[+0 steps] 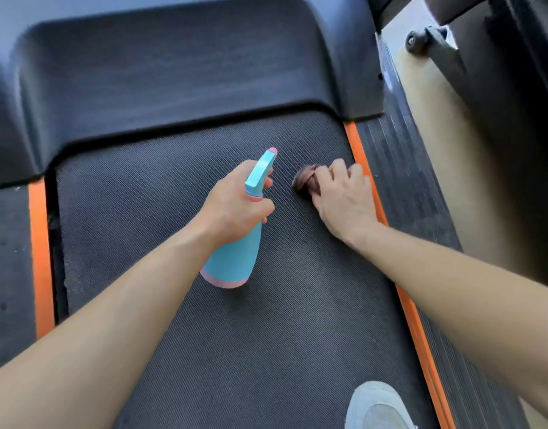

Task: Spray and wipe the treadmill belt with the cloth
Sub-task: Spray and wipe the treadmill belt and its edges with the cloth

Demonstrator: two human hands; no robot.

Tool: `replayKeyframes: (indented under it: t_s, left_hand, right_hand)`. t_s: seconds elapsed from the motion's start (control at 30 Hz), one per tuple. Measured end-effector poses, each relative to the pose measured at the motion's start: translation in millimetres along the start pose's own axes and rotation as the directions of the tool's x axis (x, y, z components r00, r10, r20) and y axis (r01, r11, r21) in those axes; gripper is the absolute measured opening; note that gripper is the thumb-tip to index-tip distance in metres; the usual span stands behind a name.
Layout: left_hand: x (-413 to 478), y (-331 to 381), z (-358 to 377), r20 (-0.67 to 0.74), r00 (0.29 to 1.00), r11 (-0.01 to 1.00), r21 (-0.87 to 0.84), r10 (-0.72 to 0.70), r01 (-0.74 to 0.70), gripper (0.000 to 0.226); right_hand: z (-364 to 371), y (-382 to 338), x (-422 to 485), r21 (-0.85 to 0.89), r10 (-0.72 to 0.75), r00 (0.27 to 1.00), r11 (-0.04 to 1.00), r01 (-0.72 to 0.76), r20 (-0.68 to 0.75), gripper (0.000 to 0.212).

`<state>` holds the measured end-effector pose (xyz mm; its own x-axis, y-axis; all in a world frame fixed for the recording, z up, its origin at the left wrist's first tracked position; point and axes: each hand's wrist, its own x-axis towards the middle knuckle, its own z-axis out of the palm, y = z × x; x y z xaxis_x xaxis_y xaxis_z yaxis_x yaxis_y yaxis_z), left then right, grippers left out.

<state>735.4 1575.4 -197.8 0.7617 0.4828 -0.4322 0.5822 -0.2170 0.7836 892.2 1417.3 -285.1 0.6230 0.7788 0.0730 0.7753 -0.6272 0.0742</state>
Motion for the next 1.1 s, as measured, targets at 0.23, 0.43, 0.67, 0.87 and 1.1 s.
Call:
replayKeyframes:
  t_s: [0.23,0.43,0.67,0.87,1.1]
  left_hand:
    - [-11.0,14.5,29.5,0.149,0.987,0.997,0.056,-0.054,0.046,0.034]
    - [-17.0,26.8,56.1,0.219,0.974,0.994,0.1,-0.058,0.037,0.037]
    - [-25.3,22.7,66.5,0.195,0.979,0.989,0.141,-0.066,0.038,0.017]
    - [-44.7,14.6,48.5,0.268,0.96,0.989,0.138,-0.083,0.047,0.021]
    - [-64.7,-7.1,21.4,0.322,0.942,0.988,0.148,-0.097,0.051,0.015]
  right_hand:
    - [-5.9,15.1,-106.2,0.152,-0.171,0.982,0.976,0.157,0.085,0.036]
    - [-15.3,17.5,-133.7,0.183,-0.083,0.988,0.981,0.058,0.132,0.039]
    - [-22.1,18.6,-159.7,0.201,-0.074,0.984,0.979,0.04,0.161,0.039]
    - [-26.3,10.9,-151.8,0.195,-0.051,0.987,0.981,0.02,0.155,0.038]
    - [-21.8,-3.4,-137.7,0.213,-0.025,0.992,0.977,-0.002,0.126,0.04]
